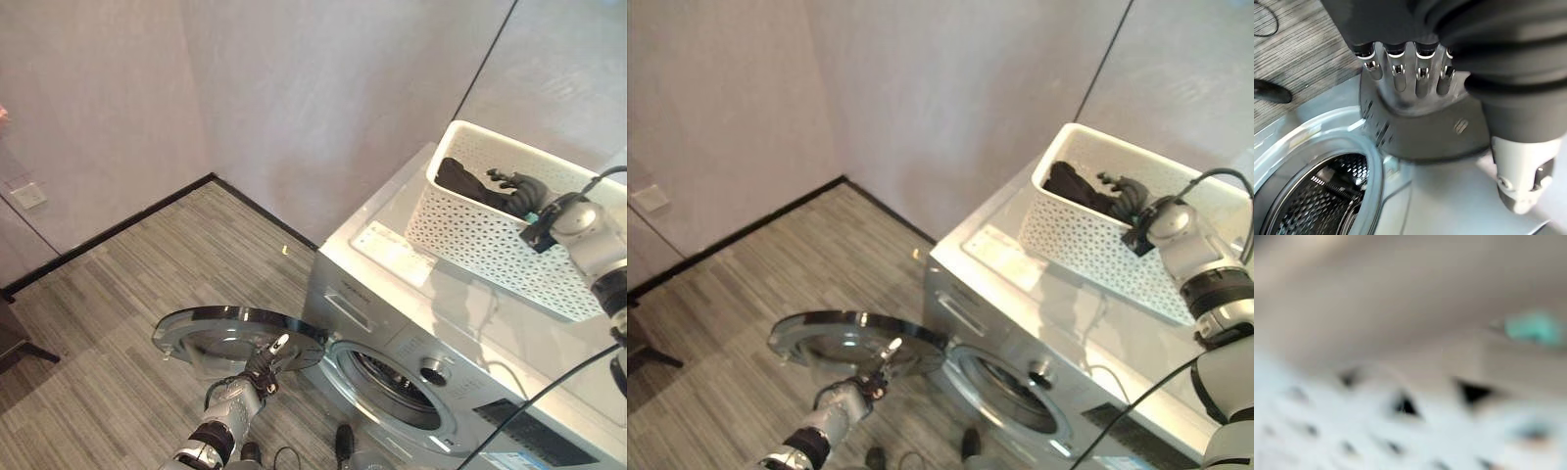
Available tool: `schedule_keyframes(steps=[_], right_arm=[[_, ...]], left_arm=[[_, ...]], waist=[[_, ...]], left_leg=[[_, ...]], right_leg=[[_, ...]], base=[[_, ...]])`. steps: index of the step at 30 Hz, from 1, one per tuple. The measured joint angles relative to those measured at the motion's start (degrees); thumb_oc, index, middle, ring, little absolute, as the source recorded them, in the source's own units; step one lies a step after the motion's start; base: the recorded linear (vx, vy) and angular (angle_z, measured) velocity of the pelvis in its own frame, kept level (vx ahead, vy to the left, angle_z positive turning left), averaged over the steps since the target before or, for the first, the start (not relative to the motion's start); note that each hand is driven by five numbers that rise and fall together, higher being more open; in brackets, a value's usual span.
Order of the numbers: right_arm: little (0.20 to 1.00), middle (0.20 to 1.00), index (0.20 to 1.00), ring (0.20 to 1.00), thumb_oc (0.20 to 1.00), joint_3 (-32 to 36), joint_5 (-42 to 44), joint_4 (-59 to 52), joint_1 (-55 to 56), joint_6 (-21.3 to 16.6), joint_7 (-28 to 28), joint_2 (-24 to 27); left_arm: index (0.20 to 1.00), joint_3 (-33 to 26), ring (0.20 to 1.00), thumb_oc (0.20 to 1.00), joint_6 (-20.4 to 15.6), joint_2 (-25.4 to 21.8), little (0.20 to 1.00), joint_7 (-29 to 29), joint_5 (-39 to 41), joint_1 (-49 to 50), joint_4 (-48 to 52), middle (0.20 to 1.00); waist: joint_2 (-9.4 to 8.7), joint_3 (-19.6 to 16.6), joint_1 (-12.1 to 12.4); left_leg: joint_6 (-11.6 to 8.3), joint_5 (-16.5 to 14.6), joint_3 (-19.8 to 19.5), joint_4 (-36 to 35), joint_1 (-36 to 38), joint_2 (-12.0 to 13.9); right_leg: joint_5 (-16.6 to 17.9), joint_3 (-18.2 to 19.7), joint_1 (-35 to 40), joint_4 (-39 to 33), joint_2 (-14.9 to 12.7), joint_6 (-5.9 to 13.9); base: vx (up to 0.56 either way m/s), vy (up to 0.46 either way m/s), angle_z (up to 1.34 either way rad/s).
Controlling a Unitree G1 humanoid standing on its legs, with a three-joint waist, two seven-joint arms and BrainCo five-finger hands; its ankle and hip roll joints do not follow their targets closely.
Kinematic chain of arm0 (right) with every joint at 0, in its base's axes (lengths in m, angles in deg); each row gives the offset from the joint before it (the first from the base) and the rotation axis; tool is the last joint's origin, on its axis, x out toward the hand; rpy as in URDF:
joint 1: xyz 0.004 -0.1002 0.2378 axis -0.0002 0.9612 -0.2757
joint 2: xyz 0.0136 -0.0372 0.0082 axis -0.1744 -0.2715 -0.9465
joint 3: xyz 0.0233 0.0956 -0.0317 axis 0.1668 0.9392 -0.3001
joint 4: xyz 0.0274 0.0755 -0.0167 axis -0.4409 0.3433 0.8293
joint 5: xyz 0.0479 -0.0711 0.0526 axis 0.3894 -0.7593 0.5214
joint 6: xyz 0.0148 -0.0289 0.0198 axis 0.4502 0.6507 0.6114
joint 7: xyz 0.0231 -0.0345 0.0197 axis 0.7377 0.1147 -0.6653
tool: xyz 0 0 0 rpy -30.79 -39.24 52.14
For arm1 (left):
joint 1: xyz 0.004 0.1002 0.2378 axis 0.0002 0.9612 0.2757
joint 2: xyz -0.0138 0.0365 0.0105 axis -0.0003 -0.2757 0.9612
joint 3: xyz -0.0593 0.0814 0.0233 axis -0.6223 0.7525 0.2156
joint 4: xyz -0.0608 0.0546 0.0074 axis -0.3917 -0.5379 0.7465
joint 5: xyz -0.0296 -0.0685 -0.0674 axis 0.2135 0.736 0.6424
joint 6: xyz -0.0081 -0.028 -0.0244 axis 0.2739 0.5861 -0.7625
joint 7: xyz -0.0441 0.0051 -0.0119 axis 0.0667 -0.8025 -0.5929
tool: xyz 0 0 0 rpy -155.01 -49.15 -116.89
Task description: Grab the laundry basket,head to the washer,open it,put in the laundry and shut it.
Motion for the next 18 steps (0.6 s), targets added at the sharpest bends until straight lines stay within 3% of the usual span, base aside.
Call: schedule_keyframes(steps=[4, 12, 18], right_arm=[[1.000, 1.000, 1.000, 1.000, 1.000, 0.0, 0.0, 0.0, 1.1, 0.4, -1.2, 0.2], [1.000, 1.000, 1.000, 1.000, 1.000, -1.7, 0.0, 0.5, 1.1, 0.3, -2.4, -0.1], [1.000, 1.000, 1.000, 1.000, 1.000, -3.4, 1.2, -1.0, -2.0, 0.1, -2.4, 0.8]], left_arm=[[1.000, 0.0, 1.000, 1.000, -0.2, 1.0, 1.000, 0.1, 0.5, 1.7, 0.1, 1.000], [1.000, 0.4, 1.000, 1.000, 0.0, 0.9, 1.000, -0.2, 2.2, 3.1, 0.5, 1.000], [1.000, 0.5, 1.000, 1.000, 0.0, 1.0, 1.000, -0.5, 2.2, 3.7, 0.1, 1.000]], waist=[[0.45, -0.7, 0.0], [-1.02, -3.4, 0.4], [-0.81, -4.5, 0.4]], left_leg=[[-0.72, 0.3, -0.6, -1.0, 0.7, 1.2], [-1.12, 0.5, -0.5, -1.8, 1.3, 0.8], [-1.35, 0.7, -0.5, -1.9, 1.4, 0.9]], right_leg=[[-0.5, -0.7, 0.6, 0.0, 1.3, -0.95], [-0.5, -0.6, 0.8, 0.0, 0.8, -0.96], [-0.5, -0.6, 0.8, 0.0, 0.9, -1.04]], base=[[0.04, -0.039, 0.06], [0.01, -0.008, 0.00], [0.00, 0.000, 0.00]])
